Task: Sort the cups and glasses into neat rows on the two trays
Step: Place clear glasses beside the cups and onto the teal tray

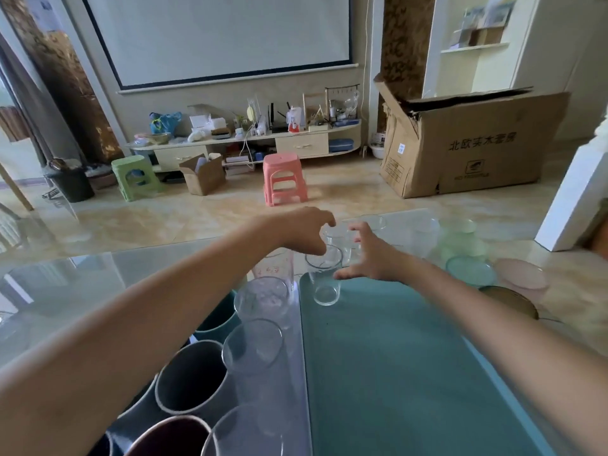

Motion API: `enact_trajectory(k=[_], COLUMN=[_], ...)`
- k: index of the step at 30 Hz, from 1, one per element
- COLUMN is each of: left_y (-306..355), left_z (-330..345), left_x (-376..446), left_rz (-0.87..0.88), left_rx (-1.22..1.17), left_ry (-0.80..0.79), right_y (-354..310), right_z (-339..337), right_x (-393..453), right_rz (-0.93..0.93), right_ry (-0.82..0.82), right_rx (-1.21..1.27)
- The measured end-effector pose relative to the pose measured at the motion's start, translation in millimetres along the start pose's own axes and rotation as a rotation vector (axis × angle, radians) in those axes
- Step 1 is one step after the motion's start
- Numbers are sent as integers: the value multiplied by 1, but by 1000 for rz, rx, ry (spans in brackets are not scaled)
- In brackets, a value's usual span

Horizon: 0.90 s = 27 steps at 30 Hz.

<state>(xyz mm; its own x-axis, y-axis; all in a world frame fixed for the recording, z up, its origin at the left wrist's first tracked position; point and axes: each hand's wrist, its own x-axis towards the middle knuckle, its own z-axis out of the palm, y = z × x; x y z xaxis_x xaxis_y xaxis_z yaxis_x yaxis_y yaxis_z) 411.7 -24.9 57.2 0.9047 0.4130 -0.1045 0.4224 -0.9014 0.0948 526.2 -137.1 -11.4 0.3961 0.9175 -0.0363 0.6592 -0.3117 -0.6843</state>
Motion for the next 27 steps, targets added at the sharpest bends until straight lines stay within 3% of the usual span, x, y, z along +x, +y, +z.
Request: enact_trajectory(k=[2,6,17,22,25,27], left_y=[5,8,5,3,-1,-6], left_z=[11,37,40,34,16,9], left_x=[10,25,28,28,42,57], left_rz=[-26,-41,-26,-48,-57,-74], left_rx=[45,119,186,88,-73,-18], left_ry=[-145,-260,-185,-204,-81,-25], right_y=[9,6,22,22,31,40], right_z=[-13,-28,-37,-44,-38,-30], right_x=[-17,-53,-104,-93,-80,-70], right_rz=[85,109,169,73,63,72], right_ry=[3,67,246,221,232,218], right_rx=[47,19,549,453,379,304])
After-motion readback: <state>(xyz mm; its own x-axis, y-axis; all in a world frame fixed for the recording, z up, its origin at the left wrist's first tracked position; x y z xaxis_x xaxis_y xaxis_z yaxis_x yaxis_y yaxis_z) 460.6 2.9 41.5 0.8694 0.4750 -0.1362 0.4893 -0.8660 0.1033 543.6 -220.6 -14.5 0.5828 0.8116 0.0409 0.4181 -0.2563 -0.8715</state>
